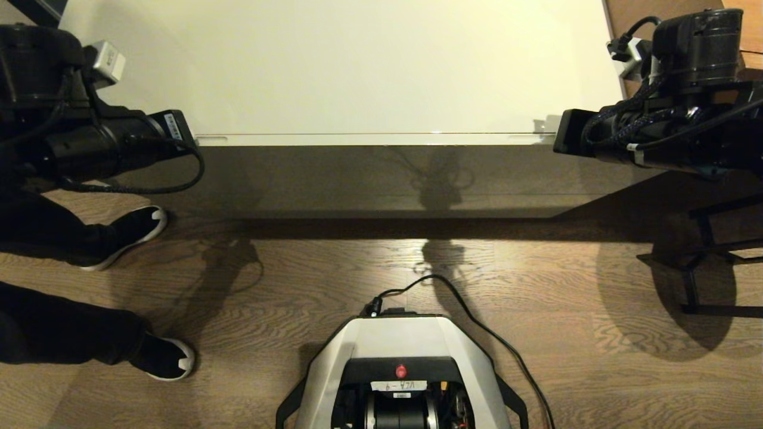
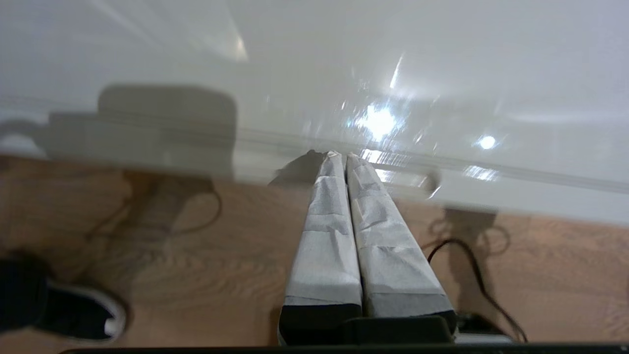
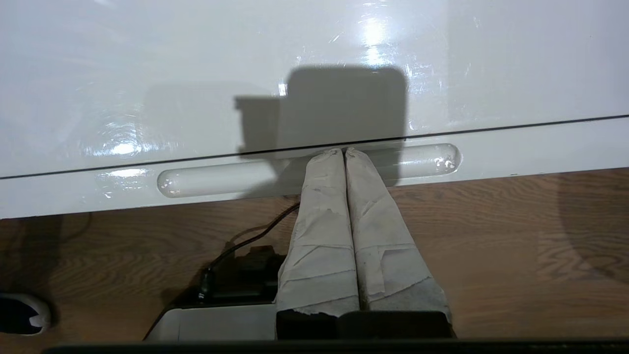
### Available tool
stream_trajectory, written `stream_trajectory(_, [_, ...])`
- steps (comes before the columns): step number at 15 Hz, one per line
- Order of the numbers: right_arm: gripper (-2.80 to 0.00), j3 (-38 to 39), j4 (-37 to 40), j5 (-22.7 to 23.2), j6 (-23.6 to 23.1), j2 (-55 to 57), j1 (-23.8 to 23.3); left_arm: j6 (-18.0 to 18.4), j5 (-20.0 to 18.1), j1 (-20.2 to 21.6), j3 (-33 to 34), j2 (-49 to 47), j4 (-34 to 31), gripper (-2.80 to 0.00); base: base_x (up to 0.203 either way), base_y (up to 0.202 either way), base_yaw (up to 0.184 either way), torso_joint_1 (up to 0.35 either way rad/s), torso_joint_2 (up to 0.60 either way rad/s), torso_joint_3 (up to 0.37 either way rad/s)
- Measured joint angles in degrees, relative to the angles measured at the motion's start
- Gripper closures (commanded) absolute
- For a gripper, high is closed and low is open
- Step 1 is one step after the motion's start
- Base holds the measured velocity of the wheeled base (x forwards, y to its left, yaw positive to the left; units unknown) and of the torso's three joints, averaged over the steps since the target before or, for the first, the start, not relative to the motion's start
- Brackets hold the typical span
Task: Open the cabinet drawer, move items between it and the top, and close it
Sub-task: Open the drawer
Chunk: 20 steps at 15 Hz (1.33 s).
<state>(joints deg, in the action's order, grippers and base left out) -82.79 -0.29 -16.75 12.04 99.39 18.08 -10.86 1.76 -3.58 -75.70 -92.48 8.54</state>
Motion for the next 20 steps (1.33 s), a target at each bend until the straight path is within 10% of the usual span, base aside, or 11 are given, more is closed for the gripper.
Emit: stream_trajectory(20, [0.0, 1.5, -0.1, 0.7, 0.7, 0.8, -1.7, -0.1, -0.4, -1.2, -0.1, -1.3, 0.5, 0.0, 0.0, 0.0, 0.0, 0.0, 0.0, 0.0])
